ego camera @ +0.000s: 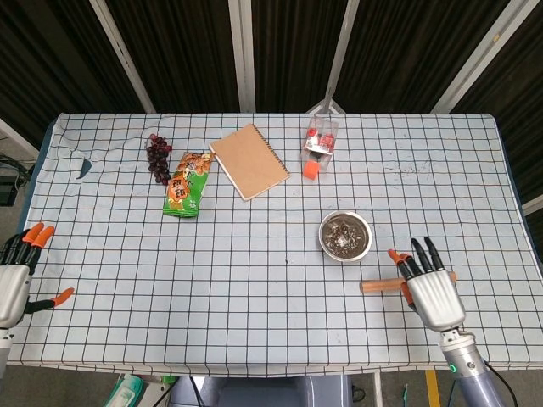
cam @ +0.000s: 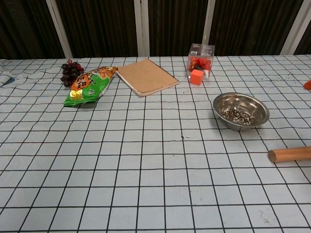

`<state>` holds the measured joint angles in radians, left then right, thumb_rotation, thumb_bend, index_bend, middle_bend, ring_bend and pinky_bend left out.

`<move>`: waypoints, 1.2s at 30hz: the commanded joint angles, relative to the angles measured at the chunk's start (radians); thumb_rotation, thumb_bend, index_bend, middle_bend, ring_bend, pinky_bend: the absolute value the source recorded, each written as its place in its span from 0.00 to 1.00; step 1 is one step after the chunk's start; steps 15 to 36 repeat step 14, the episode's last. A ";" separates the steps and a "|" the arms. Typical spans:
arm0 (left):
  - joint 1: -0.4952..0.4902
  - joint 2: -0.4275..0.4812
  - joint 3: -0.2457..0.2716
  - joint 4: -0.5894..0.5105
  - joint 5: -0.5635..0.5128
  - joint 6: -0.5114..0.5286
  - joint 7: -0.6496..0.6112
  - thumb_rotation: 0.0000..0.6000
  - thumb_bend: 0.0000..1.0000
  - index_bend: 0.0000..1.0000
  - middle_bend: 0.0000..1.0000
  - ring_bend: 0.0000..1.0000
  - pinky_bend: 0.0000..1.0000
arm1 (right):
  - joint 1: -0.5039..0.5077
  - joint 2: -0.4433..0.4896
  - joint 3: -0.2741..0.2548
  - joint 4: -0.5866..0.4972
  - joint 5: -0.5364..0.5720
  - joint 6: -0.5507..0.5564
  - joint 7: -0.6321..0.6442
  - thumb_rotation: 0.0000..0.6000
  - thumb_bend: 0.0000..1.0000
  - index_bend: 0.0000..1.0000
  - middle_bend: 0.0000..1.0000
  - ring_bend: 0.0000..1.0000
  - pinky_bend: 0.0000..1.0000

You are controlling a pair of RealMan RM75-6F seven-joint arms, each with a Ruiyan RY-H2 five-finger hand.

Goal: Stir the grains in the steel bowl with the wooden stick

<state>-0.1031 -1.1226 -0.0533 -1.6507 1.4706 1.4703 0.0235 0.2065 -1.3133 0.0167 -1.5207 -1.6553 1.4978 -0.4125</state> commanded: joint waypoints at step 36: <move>0.004 -0.010 0.002 0.032 0.008 0.022 0.124 1.00 0.02 0.00 0.00 0.00 0.00 | -0.140 0.136 0.029 -0.042 0.114 0.127 0.264 1.00 0.30 0.00 0.00 0.00 0.00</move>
